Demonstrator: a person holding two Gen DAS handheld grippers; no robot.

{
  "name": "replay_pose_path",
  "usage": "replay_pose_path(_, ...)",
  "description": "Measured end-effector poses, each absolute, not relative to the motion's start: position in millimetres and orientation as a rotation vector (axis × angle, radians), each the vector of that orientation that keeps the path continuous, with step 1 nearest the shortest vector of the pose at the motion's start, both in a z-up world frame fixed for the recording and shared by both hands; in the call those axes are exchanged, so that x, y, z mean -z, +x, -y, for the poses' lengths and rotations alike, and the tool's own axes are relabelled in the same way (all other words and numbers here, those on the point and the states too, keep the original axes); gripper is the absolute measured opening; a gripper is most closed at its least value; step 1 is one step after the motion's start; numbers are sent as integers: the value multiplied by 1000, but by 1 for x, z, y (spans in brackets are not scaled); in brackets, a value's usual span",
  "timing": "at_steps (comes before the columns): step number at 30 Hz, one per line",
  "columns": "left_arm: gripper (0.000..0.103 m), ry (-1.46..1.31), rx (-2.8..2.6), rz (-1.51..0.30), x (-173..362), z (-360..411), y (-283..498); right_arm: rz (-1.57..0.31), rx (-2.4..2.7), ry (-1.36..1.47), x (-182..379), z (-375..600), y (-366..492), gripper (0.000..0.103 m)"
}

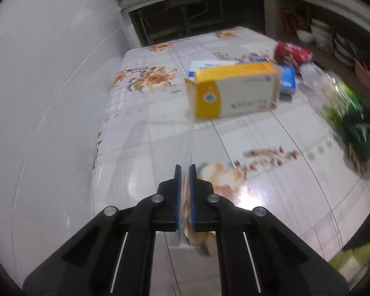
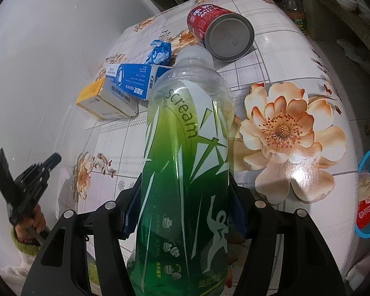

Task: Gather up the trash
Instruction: 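Grasp the clear plastic tray rim with the left tool while the right tool holds the bottle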

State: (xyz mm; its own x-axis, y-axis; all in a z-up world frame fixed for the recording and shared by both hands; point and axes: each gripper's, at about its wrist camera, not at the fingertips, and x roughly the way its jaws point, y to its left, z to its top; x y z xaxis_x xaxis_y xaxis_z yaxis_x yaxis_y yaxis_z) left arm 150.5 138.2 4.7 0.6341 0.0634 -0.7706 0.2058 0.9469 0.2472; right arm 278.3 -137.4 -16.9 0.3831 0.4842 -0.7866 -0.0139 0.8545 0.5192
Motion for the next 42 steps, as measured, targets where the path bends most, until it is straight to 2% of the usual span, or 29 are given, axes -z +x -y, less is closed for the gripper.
replay_pose_path(4, 3, 317, 97, -917, -7, -125, 130, -1138, -334, 471, 17, 137, 277, 61)
replay_pose_path(10, 4, 158, 206, -965, -9, -111, 110, -1137, -337, 468, 17, 136, 272, 60)
replay_pose_path(19, 6, -14, 457, -1042, 4, -42, 108, -1156, -333, 508, 18, 153, 237, 59)
replay_pose_path(22, 20, -68, 580, -1053, 3, -24, 105, -1168, -336, 524, 18, 163, 221, 59)
replay_pose_path(24, 44, -112, 630, -1036, -2, -21, 102, -1174, -345, 538, 18, 167, 215, 59)
replay_pose_path(29, 48, -145, 556, -929, -20, -46, 106, -1157, -316, 531, 14, 179, 201, 59)
replay_pose_path(33, 49, -101, 377, -900, -20, -73, 123, -1121, -301, 556, 10, 188, 203, 64)
replay_pose_path(38, 48, -51, 280, -1015, 15, -88, 157, -1125, -299, 572, 16, 187, 213, 64)
replay_pose_path(40, 43, -76, 295, -1045, 24, -89, 162, -1127, -308, 581, 18, 183, 216, 63)
replay_pose_path(41, 34, -87, 305, -1056, 26, -90, 161, -1125, -317, 586, 18, 181, 216, 58)
replay_pose_path(42, 24, -93, 320, -1075, 29, -89, 160, -1124, -315, 586, 18, 180, 216, 58)
